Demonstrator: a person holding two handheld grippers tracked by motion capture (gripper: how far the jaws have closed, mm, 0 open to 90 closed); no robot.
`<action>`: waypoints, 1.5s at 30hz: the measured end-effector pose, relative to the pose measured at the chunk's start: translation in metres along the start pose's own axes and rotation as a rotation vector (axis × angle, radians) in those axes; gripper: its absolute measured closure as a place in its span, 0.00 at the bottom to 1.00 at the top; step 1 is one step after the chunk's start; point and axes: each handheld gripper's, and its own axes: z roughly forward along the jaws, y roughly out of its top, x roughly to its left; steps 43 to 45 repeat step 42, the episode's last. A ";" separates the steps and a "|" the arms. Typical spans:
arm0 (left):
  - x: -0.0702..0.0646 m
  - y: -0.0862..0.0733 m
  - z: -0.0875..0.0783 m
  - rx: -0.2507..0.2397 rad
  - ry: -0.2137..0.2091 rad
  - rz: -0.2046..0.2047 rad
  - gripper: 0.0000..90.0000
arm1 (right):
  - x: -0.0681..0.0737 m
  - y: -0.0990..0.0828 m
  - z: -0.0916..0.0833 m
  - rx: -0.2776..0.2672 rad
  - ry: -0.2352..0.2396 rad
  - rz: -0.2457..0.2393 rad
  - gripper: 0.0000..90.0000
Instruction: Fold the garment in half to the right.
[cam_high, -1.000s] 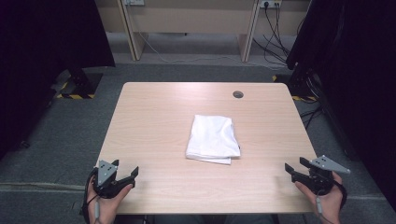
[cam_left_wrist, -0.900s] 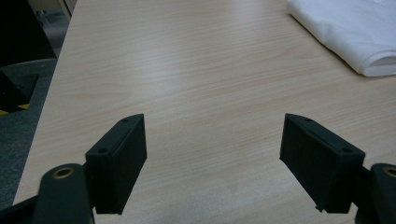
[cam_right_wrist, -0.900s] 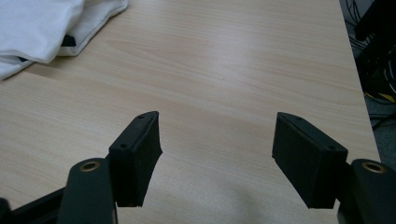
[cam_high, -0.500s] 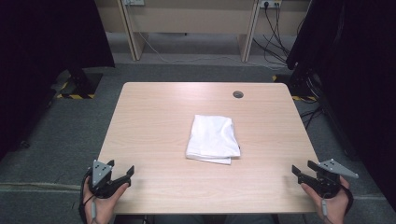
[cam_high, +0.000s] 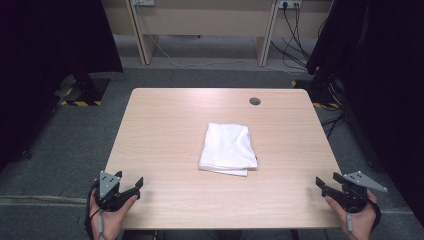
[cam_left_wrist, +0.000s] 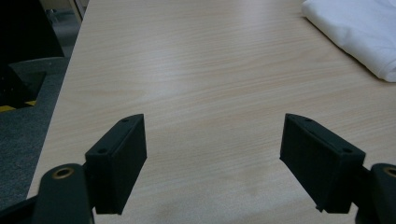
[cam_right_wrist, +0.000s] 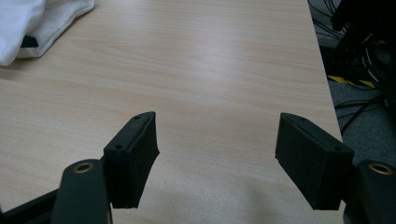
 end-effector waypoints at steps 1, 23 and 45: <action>0.000 -0.001 0.001 -0.003 -0.001 -0.004 0.25 | 0.000 0.000 0.000 0.000 -0.001 0.000 0.33; -0.006 -0.004 0.010 0.031 0.003 0.034 0.24 | -0.001 -0.005 0.005 0.009 -0.017 0.004 0.33; -0.008 -0.004 0.010 0.033 0.006 0.042 0.24 | 0.002 -0.005 0.006 0.019 -0.027 -0.005 0.31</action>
